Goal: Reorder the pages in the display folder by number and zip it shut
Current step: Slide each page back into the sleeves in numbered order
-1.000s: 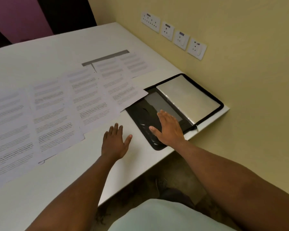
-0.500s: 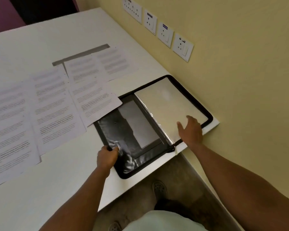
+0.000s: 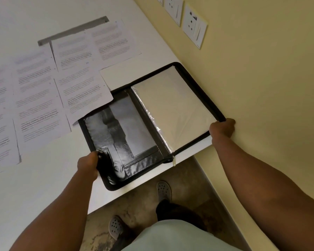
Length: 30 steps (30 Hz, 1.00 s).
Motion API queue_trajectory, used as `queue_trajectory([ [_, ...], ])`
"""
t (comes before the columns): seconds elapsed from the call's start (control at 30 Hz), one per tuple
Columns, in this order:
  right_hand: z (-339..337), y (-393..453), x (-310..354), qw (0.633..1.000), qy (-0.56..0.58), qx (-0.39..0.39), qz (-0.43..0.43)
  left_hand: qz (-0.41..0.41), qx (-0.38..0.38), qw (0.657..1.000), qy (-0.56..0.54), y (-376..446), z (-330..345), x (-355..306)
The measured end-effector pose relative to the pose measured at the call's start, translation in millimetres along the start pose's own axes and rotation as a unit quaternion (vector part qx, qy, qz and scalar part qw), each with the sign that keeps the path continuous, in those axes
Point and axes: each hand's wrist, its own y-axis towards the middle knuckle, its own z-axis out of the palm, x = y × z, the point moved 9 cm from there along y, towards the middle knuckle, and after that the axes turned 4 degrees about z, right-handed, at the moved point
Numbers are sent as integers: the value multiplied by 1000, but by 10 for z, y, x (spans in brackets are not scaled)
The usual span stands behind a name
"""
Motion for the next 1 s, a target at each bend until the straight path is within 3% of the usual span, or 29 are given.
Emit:
queue_trajectory([
  [0.13, 69, -47, -170, 981, 176, 33, 71, 35, 24, 999, 11, -15, 14, 23],
  [0.27, 58, 36, -272, 972, 195, 66, 110, 68, 91, 993, -23, -129, 55, 8],
  [0.4, 1, -111, -336, 939, 294, 131, 120, 78, 98, 989, -82, -233, 12, 80],
  [0.5, -116, -229, -445, 912, 366, 136, 123, 85, 99, 987, -95, -296, 9, 199],
  [0.67, -422, -522, -856, 898, 398, 90, 165, 97, 108, 985, -94, -449, -137, 416],
  [0.77, -572, -768, -1053, 907, 387, 72, 148, 109, 108, 984, -92, -510, -323, 538],
  [0.87, -614, -1116, -1181, 879, 441, 92, 157, 127, 101, 982, -101, -585, -626, 654],
  [1.0, -502, -1691, -1244, 871, 447, 134, 153, 151, 80, 978, -121, -626, -1185, 754],
])
